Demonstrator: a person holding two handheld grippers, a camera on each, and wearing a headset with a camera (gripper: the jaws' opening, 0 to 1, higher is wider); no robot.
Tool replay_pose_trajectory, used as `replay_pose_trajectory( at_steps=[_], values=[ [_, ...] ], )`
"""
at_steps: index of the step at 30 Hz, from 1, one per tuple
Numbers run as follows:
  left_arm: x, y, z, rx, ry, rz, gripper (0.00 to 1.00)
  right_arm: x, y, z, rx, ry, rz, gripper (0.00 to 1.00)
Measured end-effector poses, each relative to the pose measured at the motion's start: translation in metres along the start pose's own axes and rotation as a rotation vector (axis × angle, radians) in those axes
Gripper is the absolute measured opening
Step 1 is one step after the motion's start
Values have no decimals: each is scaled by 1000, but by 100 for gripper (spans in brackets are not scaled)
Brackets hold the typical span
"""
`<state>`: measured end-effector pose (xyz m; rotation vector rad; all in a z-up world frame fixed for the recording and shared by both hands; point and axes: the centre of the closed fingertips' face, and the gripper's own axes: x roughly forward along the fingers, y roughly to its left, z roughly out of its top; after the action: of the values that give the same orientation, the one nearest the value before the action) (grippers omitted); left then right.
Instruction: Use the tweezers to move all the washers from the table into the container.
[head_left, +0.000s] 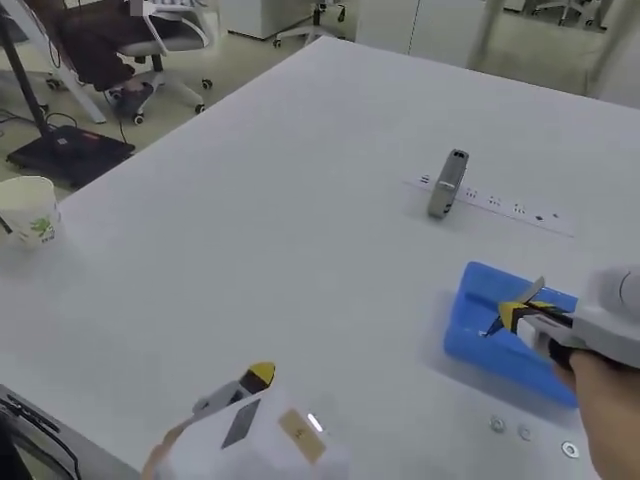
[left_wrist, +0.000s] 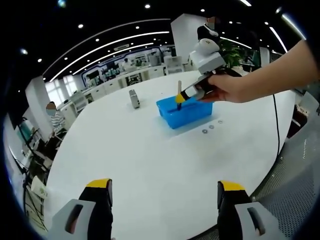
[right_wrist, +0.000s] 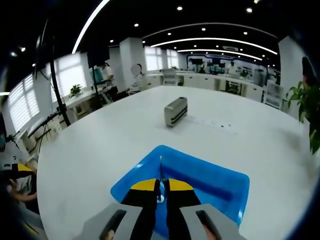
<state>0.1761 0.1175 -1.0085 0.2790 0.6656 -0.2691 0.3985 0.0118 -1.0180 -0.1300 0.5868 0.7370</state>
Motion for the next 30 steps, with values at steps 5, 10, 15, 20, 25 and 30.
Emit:
replay_pose_trajectory(
  at_steps=[5, 10, 15, 20, 25, 30],
  values=[
    [0, 1, 0, 1, 2, 4, 88, -1, 3, 0, -23, 3, -1, 2],
    [0, 2, 0, -4, -1, 7, 88, 2, 3, 1, -31, 8, -4, 2],
    [-2, 3, 2, -9, -15, 10, 88, 2, -1, 7, -37, 3, -12, 3],
    [-5, 5, 7, -20, -47, 20, 87, -11, -4, 21, -38, -33, -32, 3],
    [-10, 2, 13, -50, -81, -2, 75, -27, 1, 31, -40, -65, -36, 3],
    [-13, -1, 19, -70, -116, -16, 68, -45, 6, 39, -56, -95, -42, 2]
  ],
)
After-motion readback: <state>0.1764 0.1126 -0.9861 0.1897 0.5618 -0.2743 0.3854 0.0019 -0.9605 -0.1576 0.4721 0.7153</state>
